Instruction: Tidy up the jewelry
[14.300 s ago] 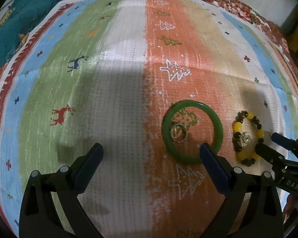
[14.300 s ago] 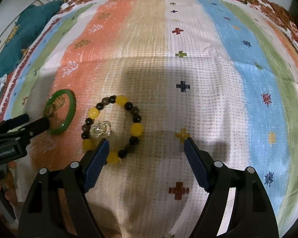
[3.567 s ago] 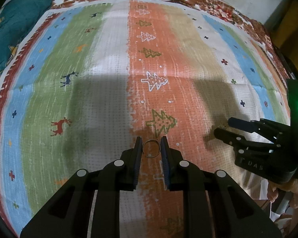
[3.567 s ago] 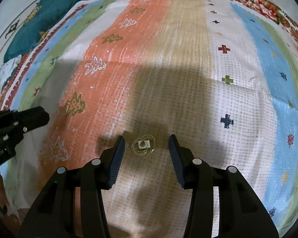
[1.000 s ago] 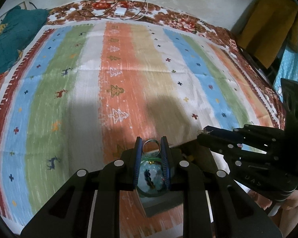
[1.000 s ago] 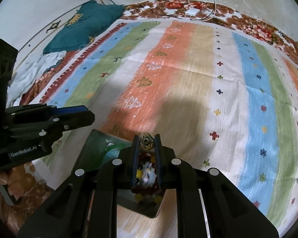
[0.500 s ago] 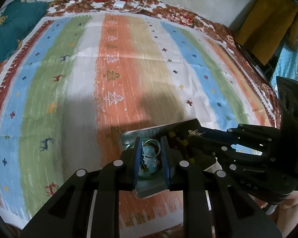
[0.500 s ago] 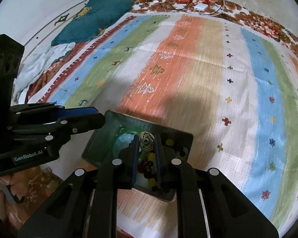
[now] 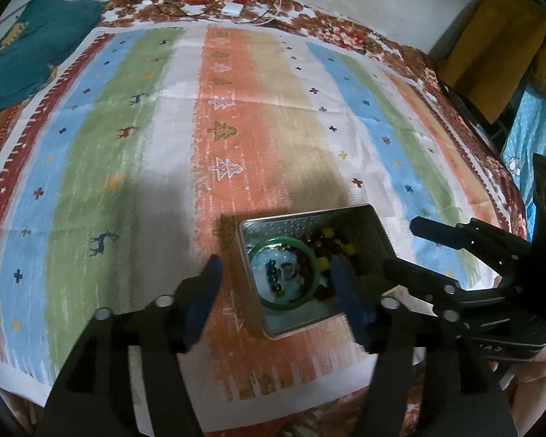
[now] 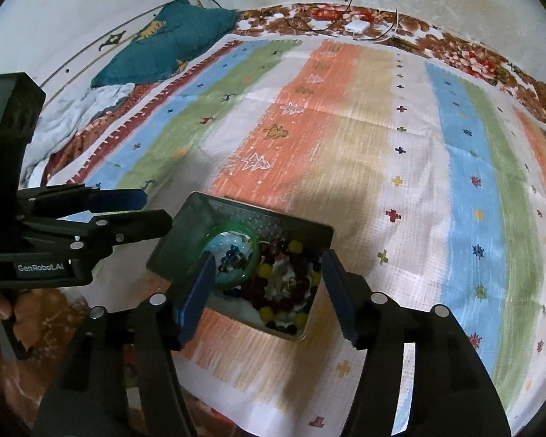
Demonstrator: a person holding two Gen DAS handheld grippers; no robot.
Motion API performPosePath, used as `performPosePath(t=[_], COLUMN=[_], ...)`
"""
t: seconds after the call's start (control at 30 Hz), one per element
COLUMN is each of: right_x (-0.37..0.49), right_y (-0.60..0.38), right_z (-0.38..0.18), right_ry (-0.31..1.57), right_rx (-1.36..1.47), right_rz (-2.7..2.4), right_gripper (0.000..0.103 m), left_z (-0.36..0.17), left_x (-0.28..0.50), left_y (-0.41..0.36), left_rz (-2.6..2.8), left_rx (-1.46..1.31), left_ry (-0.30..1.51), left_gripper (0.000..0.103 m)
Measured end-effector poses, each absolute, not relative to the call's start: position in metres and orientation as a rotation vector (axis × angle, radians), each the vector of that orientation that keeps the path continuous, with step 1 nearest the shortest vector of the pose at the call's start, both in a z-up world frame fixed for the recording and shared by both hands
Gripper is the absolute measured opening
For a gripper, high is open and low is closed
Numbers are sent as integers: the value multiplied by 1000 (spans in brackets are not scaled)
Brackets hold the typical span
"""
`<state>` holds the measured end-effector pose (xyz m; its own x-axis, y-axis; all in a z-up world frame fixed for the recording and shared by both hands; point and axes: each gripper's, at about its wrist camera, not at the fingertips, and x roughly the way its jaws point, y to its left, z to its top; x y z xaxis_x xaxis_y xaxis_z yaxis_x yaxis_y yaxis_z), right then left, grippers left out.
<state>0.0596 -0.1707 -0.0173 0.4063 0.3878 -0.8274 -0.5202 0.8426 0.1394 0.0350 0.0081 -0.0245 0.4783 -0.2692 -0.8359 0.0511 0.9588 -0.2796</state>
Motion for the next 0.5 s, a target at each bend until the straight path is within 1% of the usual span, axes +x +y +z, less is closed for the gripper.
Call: performPosePath(t=[0.03,0.1,0.17,0.2,0.27,0.37,0.5], right_x=[58,56,54,53,50,47,40], right_y=[-172,-174,-178,-179,-181,-184,-187], right_z=[-18,-18,-18,-18,-18,-19,-19], right_ry=[998,999,995,992,991,1001,994], right_rx=[-148,-143,-136,-133,-119,-94,-102], right_rz=[571,570,564,562,562,571,562], right_gripper=[67,68,71,73,79,87,92], left_z=[-24,-24,-23,-23,-24,-26,-25], left_x=[33,30,26,24,20,14,8], left_y=[9,9,10,10,11,12,11], left_rz=[-193,-182,-172,-170,-161,-149,-140], left_rx=[-227,-221,-213,-213,-212,-216,-204], left_ry=[1056,1052,1047,1046,1043,1038,1024], left_gripper=[69,75,83,85,93,97,97])
